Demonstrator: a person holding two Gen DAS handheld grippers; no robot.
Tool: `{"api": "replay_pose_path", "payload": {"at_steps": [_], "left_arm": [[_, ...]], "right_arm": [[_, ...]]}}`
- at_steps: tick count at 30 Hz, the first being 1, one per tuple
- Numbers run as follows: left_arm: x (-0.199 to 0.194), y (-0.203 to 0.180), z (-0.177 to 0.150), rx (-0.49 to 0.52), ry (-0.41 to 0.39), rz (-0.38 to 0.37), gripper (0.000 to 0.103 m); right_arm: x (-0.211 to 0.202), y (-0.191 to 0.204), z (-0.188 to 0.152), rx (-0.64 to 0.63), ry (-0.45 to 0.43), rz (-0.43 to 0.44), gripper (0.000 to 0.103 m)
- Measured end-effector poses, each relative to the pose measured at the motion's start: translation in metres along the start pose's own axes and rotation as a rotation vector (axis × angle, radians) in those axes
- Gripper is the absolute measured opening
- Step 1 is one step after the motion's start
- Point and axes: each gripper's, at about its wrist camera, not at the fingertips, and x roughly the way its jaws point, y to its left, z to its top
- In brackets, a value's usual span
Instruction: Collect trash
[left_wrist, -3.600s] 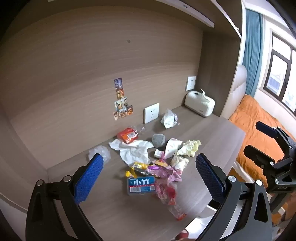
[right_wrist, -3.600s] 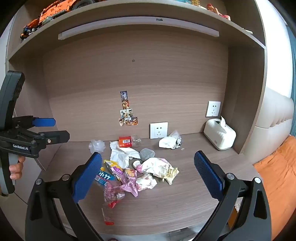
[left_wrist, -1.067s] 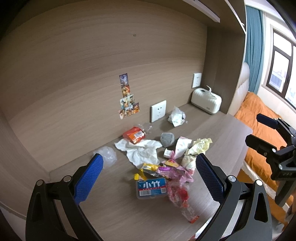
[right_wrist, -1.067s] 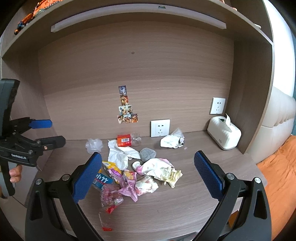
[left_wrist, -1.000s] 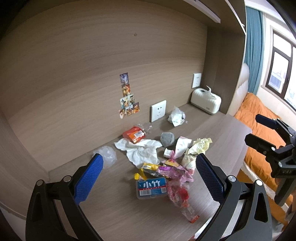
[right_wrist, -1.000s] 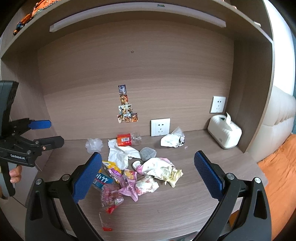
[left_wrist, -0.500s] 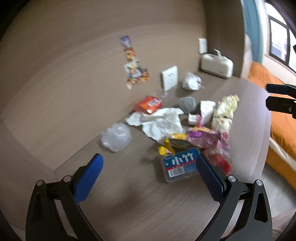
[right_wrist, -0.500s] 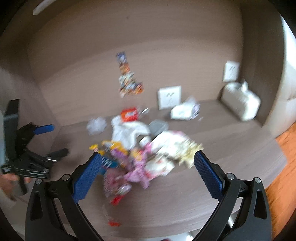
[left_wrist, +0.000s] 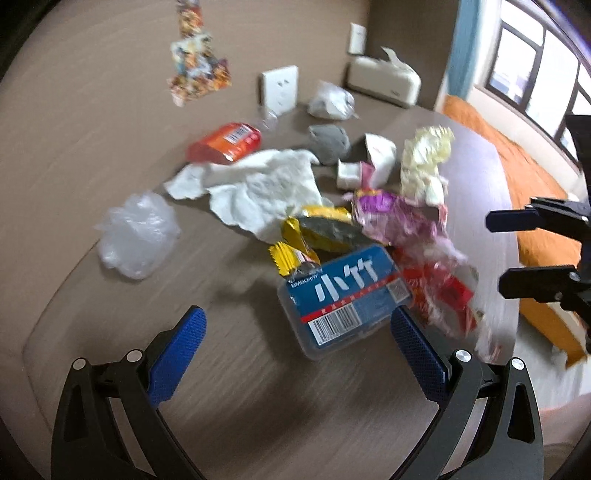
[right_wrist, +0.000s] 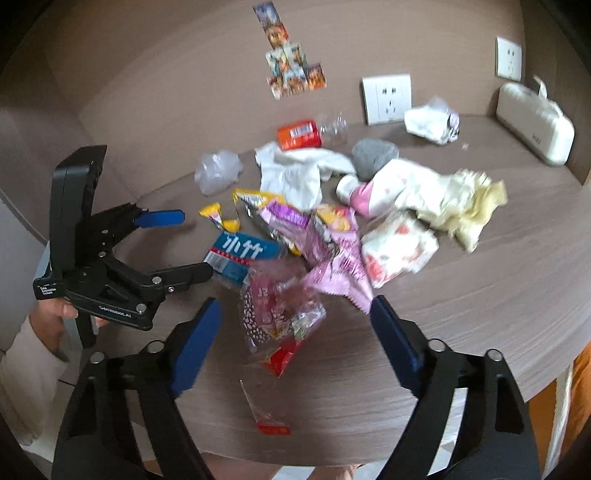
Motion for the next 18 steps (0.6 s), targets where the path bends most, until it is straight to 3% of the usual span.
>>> {"api": "replay_pose_path", "payload": {"at_steps": [5,8,10,11,12,18], "left_arm": [[0.019,-0.004,0.002,0.077,0.015,-0.053,0.099],[0.029,-0.009,0.004,0.133,0.022,-0.106,0.099],[0.037,-0.011,0.006,0.17,0.025,-0.12,0.099],[0.041,-0.012,0.008,0.178,0.026,-0.128,0.099],[0.045,-0.013,0.009,0.185,0.026,-0.146,0.099],[0.054,-0.034,0.015,0.249,0.016,-0.199,0.097]], "right_arm": [[0.02,-0.005,0.0,0.038,0.034,-0.002,0.07],[0.03,-0.005,0.001,0.045,0.056,0.009,0.058],[0.037,-0.005,0.001,0.048,0.067,0.018,0.043],[0.038,-0.005,0.002,0.051,0.068,0.012,0.031],[0.038,-0.005,0.002,0.054,0.069,0.01,0.027],[0.022,-0.008,-0.003,0.072,0.068,-0.02,0.027]]}}
